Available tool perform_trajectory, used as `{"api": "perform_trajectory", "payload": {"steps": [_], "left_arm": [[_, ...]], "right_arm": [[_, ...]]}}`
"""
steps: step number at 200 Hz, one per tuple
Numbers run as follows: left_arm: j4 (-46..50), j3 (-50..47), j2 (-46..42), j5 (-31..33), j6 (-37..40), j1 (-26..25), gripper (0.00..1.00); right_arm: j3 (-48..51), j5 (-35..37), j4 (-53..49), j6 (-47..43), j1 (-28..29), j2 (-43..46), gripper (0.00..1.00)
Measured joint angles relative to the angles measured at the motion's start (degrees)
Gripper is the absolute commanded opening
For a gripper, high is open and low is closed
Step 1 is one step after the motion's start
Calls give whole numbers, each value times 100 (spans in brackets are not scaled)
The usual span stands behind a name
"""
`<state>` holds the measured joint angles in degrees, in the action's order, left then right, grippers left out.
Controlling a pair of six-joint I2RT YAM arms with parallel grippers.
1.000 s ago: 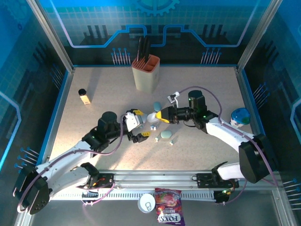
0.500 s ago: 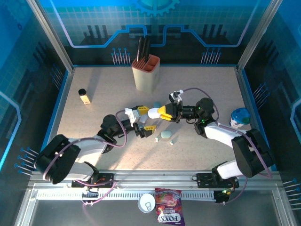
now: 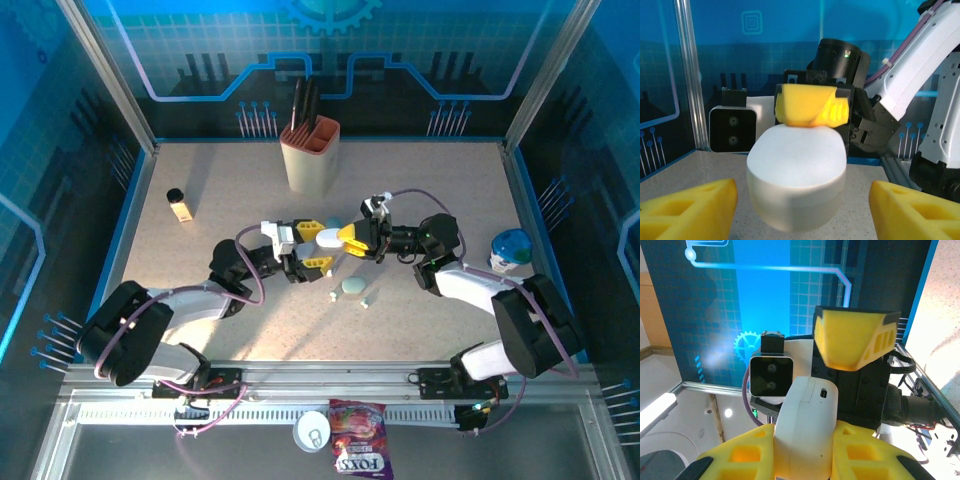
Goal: Insert wireless bluetooth earbuds into charging case
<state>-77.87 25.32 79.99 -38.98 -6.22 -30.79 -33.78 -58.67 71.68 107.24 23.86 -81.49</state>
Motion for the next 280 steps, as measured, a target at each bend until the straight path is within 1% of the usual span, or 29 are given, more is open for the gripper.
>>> {"api": "perform_trajectory", "payload": {"steps": [23,34,46,94,107,142,167,280], "left_arm": [[-37,63,22,-85,-76,0,60],[-50,103,57,-107,-127,-2,54],[-55,140,101,-144,-160,-2,52],[-52,203,188,-199,-166,-13,52],[-50,227,197,-208,-166,-13,49],[-50,282,249,-245,-190,-48,48],[-48,293,258,-240,-205,-57,46],[-46,345,323,-245,-291,-138,47]], "right_arm": [[0,15,-2,37,0,17,12],[0,20,-7,35,0,39,12],[0,33,-9,31,0,66,12],[0,116,-39,-31,2,201,12],[0,118,-61,-52,2,216,12],[0,118,-111,-74,7,216,12],[0,116,-105,-72,11,216,12],[35,118,-83,-74,50,214,12]]}}
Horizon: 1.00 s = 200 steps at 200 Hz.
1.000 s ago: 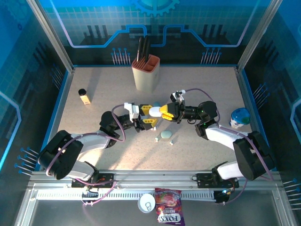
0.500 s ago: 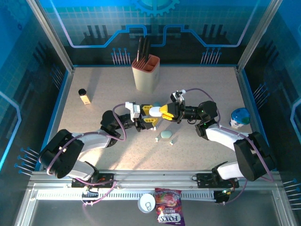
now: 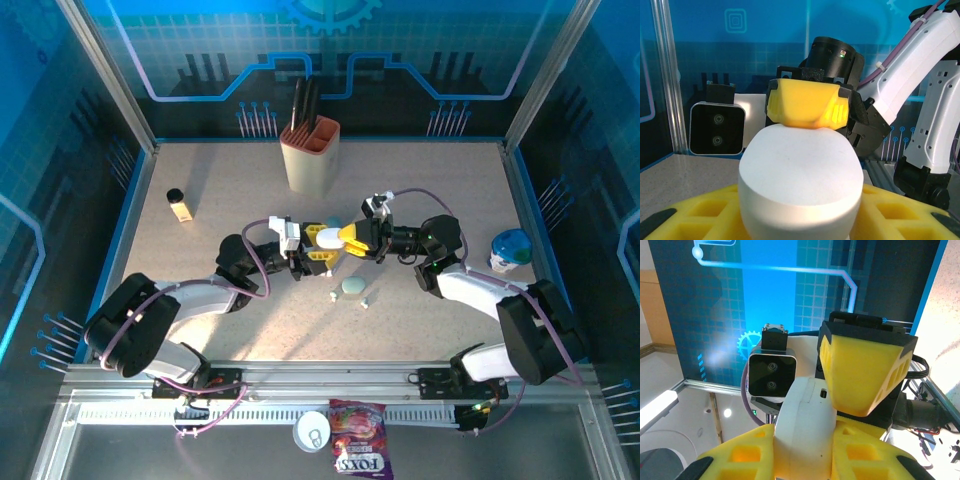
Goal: Insert wireless bluetooth earbuds into charging case
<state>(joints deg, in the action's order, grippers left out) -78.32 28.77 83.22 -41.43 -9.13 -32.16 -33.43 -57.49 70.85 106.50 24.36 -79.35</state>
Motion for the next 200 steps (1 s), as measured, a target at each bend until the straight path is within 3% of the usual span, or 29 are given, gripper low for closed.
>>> {"api": "perform_trajectory", "payload": {"steps": [26,81,90,107,127,160,200], "left_arm": [[0,0,0,2,-2,-2,46],[0,0,35,-7,-4,-4,35],[-2,0,37,-4,-2,-4,34],[0,0,39,-2,4,-7,33],[-2,0,42,-9,24,-17,32],[179,0,42,-11,177,-22,33],[894,-9,-61,-15,525,-20,33]], "right_arm": [[39,0,28,-2,0,-4,12],[87,15,83,0,-4,-15,14],[87,22,83,0,-4,-15,22],[87,24,74,-26,-7,-15,47],[90,35,-120,-343,-55,26,64],[-94,-52,-2098,-1895,-595,678,79],[-1939,601,-6701,-6052,-973,1300,87]]}}
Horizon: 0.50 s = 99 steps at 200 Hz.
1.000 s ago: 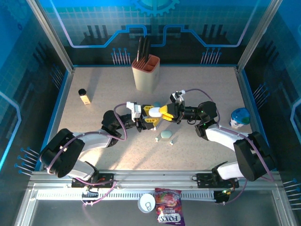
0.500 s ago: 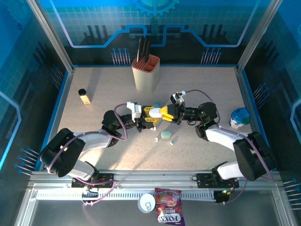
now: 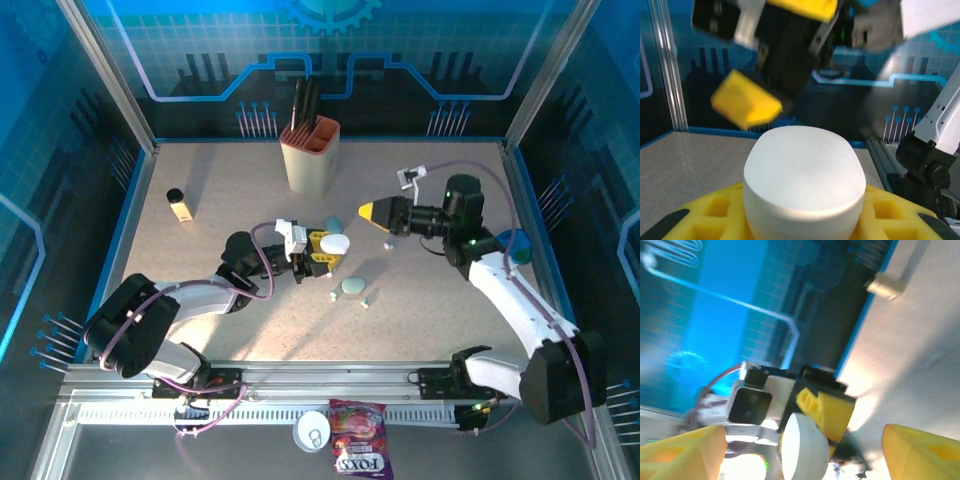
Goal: Insert wireless bluetooth earbuds into charging case
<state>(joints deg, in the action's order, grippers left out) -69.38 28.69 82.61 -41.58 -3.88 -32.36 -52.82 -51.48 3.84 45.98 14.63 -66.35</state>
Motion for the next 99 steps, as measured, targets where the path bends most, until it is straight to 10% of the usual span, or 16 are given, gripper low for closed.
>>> {"api": "perform_trajectory", "payload": {"steps": [99], "left_arm": [[634,0,-72,-527,83,0,31]], "right_arm": [[-175,1860,-2393,-6046,1373,1169,98]]}}
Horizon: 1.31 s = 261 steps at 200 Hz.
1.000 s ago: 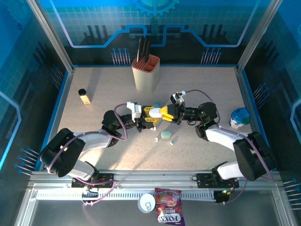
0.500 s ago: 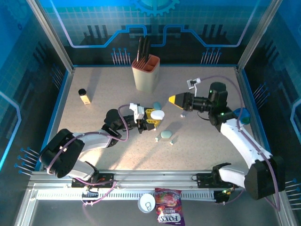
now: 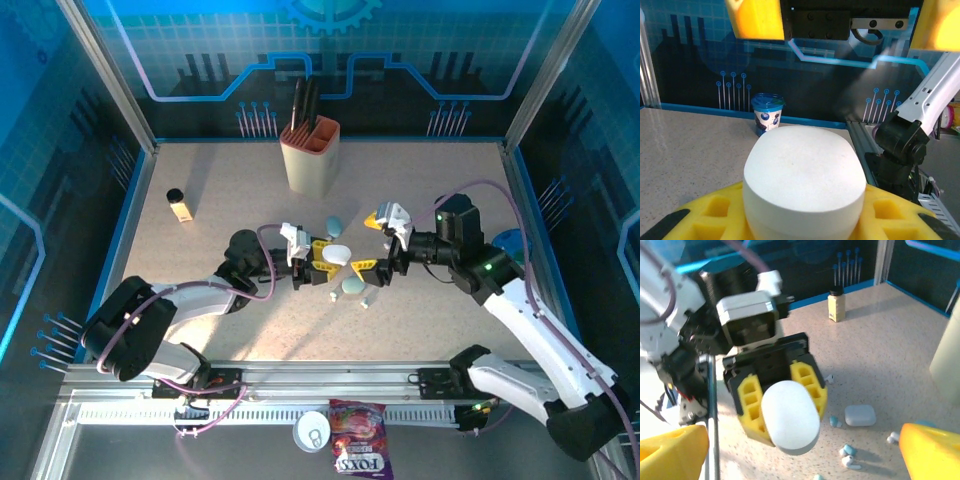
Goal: Insert wireless bluetooth earbuds into charging case
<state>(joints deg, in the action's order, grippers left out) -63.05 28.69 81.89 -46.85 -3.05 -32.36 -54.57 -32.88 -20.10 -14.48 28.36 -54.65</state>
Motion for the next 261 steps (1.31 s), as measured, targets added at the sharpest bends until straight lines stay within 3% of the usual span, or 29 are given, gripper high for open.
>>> {"api": "perform_trajectory", "payload": {"steps": [46,94,144,205,261], "left_arm": [[-15,0,0,-105,0,0,32],[-37,-20,-13,-98,24,4,32],[13,-181,-118,4,258,48,32],[4,-317,-146,-98,341,37,32],[-229,-387,-136,96,190,66,32]], "right_arm": [[0,623,7,-868,551,-492,98],[0,1128,92,-946,549,-699,94],[-2,807,310,-404,302,-704,93],[-7,911,612,103,70,-800,93],[179,188,957,306,-35,-466,96]]}}
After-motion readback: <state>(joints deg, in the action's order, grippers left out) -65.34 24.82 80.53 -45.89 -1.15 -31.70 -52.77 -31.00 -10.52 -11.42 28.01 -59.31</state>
